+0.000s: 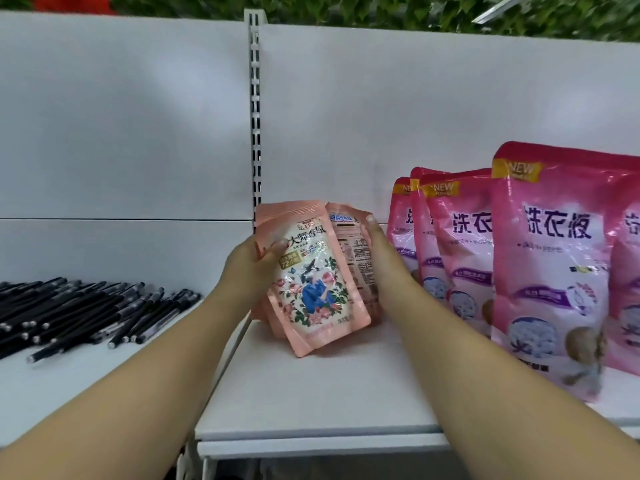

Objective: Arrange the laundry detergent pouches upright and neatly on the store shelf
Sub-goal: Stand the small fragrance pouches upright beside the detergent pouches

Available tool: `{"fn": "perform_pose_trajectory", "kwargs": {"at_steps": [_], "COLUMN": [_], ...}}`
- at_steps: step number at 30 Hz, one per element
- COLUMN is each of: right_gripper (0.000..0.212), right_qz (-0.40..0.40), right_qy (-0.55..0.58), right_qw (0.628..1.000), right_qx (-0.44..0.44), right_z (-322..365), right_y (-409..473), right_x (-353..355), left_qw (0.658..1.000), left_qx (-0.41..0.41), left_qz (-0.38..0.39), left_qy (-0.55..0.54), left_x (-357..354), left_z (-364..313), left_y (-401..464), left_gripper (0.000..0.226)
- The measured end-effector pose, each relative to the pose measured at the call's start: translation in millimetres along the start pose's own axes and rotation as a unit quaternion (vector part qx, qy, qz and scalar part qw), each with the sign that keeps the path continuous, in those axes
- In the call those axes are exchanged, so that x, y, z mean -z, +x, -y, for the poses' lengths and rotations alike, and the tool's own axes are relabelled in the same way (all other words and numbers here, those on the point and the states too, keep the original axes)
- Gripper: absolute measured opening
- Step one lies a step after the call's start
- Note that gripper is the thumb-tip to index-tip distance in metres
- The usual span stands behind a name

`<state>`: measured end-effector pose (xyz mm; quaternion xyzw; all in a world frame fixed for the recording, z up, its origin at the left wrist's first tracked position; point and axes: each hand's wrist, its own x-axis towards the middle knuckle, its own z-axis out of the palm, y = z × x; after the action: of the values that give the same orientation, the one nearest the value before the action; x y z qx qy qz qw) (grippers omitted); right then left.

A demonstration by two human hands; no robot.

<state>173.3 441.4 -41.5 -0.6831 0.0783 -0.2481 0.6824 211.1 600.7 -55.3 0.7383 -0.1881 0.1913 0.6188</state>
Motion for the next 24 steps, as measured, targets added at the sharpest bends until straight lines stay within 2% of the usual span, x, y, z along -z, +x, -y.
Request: {"fn": "perform_pose_trajectory", "kwargs": {"at_steps": [3, 6, 7, 10, 12, 14, 16, 18, 22, 24], "right_gripper": [0.065, 0.104, 0.104, 0.083, 0.091, 0.110, 0.115, 0.102, 0.049, 0.046], "right_qz": [0.006, 0.020, 0.022, 0.003, -0.013, 0.003, 0.023, -0.010, -0.134, -0.171], "right_qy": [-0.005, -0.009, -0.022, -0.036, -0.041, -0.040, -0.085, -0.128, -0.167, -0.212], "right_qw": [1.000, 1.000, 0.999, 0.999, 0.998, 0.997, 0.993, 0.989, 0.968, 0.947], "right_qx": [-0.005, 0.002, 0.009, 0.018, 0.038, 0.068, 0.074, 0.067, 0.130, 0.171], "right_z": [-0.6, -8.0, -5.7, 0.5, 1.5, 4.7, 2.0, -2.9, -2.9, 0.5], "right_y": [-4.0, -2.1, -6.5, -11.1, -10.4, -19.0, -23.2, -18.7, -13.1, -15.9], "right_x": [-4.9, -5.8, -6.1, -0.9, 2.3, 0.8, -3.8, -5.9, 0.6, 5.4], "left_qw": [0.999, 0.998, 0.997, 0.995, 0.993, 0.991, 0.988, 0.985, 0.983, 0.983], "left_qx": [0.000, -0.002, -0.001, 0.006, 0.004, 0.002, 0.004, 0.010, 0.007, 0.004], "left_qz": [-0.034, -0.069, -0.077, -0.099, -0.112, -0.127, -0.144, -0.161, -0.174, -0.179], "left_qy": [-0.004, -0.008, -0.011, -0.025, -0.033, -0.039, -0.049, -0.066, -0.059, -0.039], "left_x": [5.4, 12.2, 14.4, 21.9, 25.7, 28.7, 31.2, 33.8, 37.0, 37.5], "left_z": [0.3, 1.1, 1.1, 3.4, 3.8, 2.5, 1.7, 2.0, 3.5, 4.6], "left_y": [-2.0, -3.2, -3.9, -3.4, -3.5, -4.5, -5.0, -4.8, -2.1, -1.0], "left_gripper": [0.012, 0.016, 0.012, 0.006, 0.007, 0.008, 0.012, 0.018, 0.021, 0.021]}}
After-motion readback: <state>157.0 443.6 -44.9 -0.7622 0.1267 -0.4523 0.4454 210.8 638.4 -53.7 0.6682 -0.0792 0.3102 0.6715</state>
